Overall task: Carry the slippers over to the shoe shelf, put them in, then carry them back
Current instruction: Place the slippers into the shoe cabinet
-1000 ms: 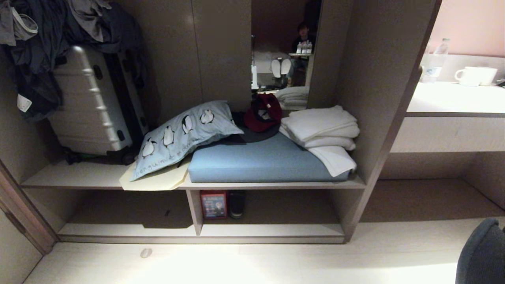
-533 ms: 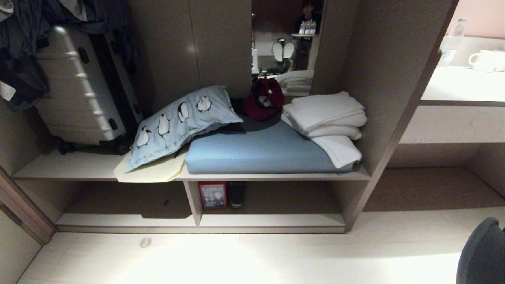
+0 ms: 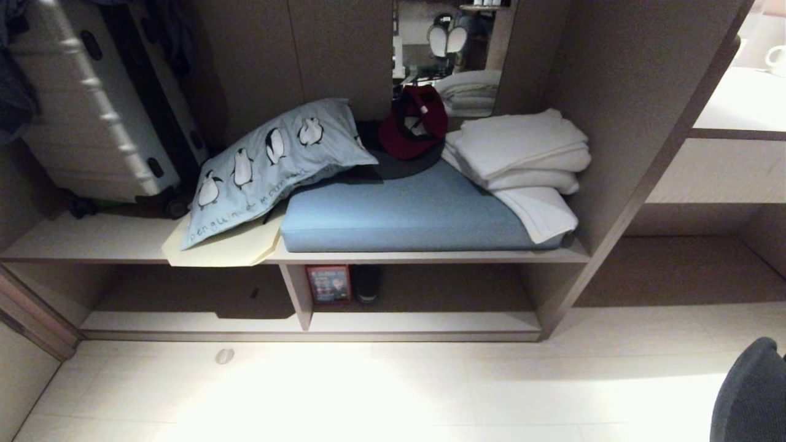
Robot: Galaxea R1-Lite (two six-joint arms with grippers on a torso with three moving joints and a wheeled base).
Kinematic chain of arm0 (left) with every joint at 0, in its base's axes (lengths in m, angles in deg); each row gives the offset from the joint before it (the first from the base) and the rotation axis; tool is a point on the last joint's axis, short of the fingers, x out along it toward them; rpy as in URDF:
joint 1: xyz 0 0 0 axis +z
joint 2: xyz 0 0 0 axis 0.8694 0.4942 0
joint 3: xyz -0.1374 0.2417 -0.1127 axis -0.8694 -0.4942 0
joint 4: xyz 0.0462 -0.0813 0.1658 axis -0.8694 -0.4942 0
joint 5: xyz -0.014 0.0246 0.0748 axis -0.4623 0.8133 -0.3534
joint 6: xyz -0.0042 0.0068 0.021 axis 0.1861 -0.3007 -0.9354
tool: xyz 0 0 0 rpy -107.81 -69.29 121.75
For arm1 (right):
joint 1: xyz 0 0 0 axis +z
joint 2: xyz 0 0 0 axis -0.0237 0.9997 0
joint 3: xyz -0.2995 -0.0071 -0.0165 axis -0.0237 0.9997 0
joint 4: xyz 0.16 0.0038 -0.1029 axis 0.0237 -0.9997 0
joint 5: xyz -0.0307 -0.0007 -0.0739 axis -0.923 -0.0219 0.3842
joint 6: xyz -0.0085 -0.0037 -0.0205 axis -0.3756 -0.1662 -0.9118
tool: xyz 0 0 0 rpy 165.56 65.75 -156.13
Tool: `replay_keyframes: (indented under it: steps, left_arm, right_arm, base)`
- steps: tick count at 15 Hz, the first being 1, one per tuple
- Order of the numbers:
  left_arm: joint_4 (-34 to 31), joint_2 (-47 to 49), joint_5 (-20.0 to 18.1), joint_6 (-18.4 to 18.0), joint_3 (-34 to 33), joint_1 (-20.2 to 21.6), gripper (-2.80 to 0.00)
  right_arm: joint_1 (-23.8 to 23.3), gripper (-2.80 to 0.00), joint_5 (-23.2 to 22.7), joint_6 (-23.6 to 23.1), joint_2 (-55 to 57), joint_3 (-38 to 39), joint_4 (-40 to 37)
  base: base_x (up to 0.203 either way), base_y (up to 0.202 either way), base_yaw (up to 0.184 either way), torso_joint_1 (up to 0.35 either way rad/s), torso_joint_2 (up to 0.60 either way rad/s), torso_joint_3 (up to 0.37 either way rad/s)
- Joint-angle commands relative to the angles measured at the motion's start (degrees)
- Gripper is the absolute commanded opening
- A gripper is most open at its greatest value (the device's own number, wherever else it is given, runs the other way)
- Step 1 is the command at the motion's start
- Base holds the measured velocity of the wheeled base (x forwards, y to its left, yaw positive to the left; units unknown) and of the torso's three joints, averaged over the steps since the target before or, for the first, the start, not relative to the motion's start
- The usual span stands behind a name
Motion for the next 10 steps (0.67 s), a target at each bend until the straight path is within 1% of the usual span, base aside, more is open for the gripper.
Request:
replay_keyframes:
  steps: [1,10]
  left_arm:
    - [0.0,0.0,0.0,0.0,0.0,0.0,-2.80]
    - [0.0,0.0,0.0,0.0,0.0,0.0,-2.80]
  right_arm:
    - [0.0,-2.80,0.0,0.0,0.1,0.0,0.0]
    - [0.0,-2.80,0.0,0.0,0.1,0.0,0.0]
  base:
    - [0.000,0.000,0.000,0.002,0.00,-0.195]
    - [0.000,0.000,0.000,0.004,0.00,-0.197]
